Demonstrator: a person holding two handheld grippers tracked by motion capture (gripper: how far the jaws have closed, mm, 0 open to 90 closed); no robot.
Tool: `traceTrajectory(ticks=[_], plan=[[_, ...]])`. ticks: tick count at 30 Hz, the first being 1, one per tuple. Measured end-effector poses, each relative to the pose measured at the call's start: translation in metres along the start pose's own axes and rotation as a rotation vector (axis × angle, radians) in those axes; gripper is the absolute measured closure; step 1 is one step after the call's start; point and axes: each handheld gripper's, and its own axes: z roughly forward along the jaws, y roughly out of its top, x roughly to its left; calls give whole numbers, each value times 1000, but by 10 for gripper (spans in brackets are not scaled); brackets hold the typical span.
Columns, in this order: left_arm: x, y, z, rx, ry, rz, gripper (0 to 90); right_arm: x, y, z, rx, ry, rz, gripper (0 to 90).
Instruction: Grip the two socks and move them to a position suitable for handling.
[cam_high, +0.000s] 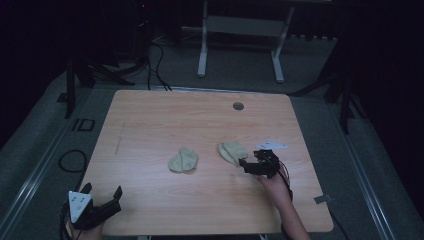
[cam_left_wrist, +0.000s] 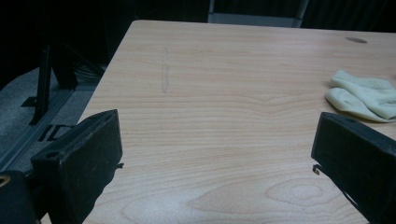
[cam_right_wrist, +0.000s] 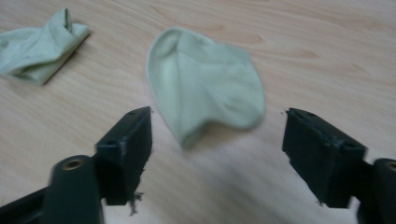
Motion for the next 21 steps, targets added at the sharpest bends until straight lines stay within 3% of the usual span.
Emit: traceTrajectory(ticks=[7, 12, 21], plan=[[-1, 0, -1, 5, -11, 0, 20, 6, 17, 33, 18, 7, 0, 282], [0, -1, -3, 7, -6, -6, 20, 12, 29, 58, 59, -23, -53, 254], [2, -1, -5, 5, -3, -17, 20, 16, 34, 79, 102, -50, -85, 241]])
